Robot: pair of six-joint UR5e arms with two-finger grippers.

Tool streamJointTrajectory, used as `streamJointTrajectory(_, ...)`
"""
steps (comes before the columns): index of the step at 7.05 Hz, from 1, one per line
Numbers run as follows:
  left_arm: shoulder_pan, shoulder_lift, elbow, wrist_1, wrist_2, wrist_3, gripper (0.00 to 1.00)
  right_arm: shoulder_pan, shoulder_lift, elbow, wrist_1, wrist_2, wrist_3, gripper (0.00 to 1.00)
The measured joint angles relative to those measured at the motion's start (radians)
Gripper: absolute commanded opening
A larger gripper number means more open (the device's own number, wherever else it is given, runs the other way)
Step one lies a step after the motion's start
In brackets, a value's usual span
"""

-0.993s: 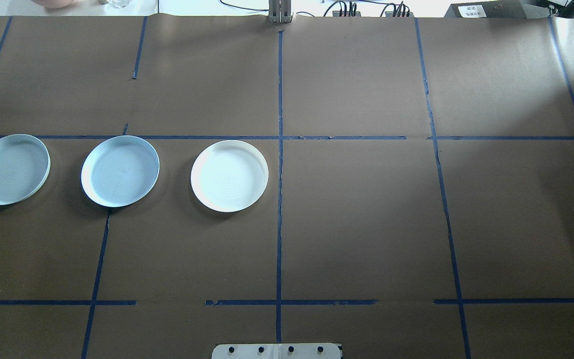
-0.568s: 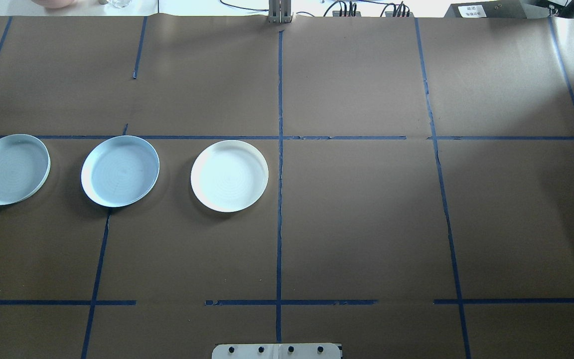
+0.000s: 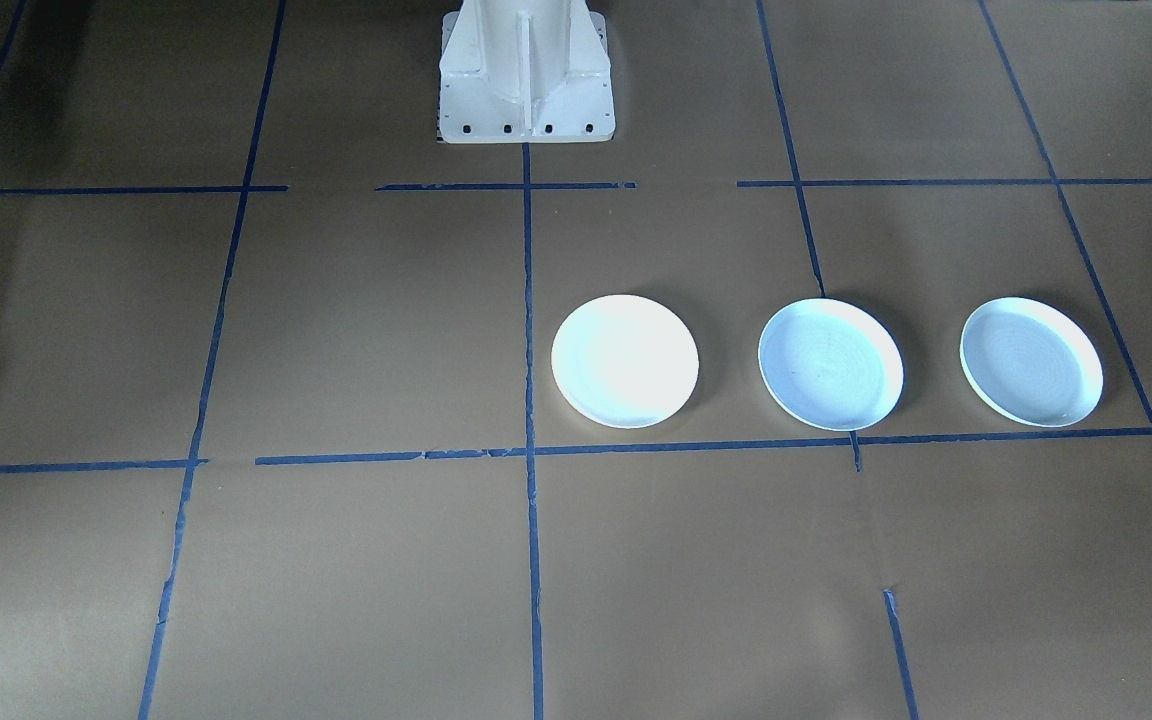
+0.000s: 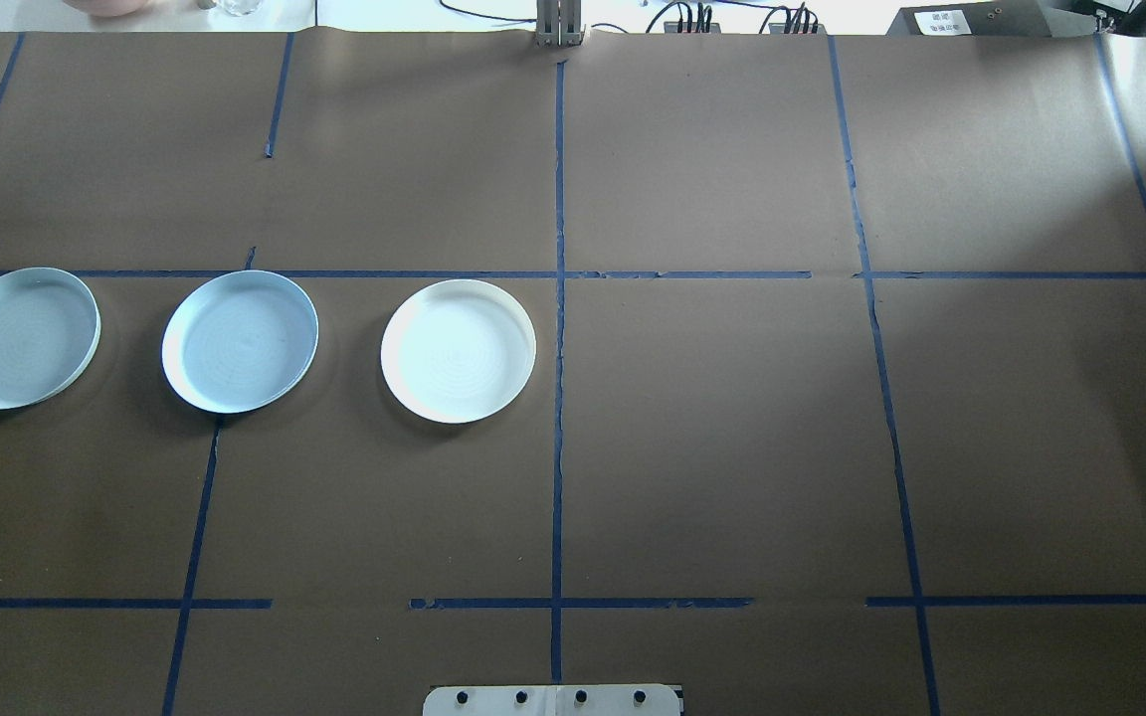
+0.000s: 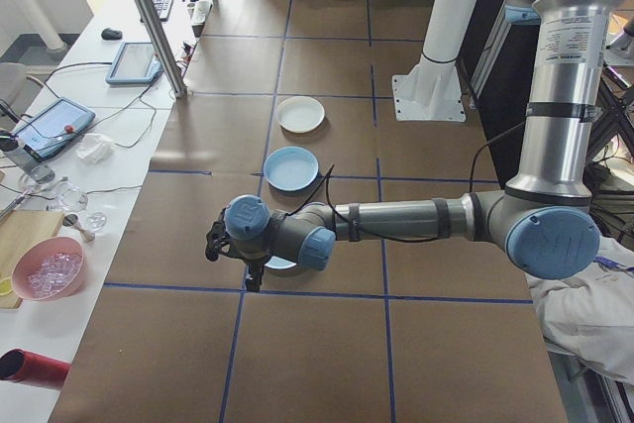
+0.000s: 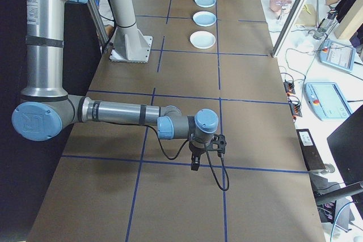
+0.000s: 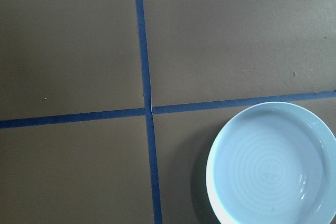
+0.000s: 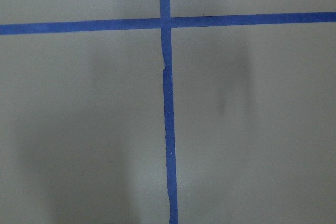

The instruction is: Stack plate in center

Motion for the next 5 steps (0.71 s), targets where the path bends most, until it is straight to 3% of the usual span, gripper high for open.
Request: streamJointTrajectory(5,0.022,-0.044,0.153,-0.110,-0.013,-0.013,0.99,0.000,0.000,0.000,0.001,0.001,0.000,1.00)
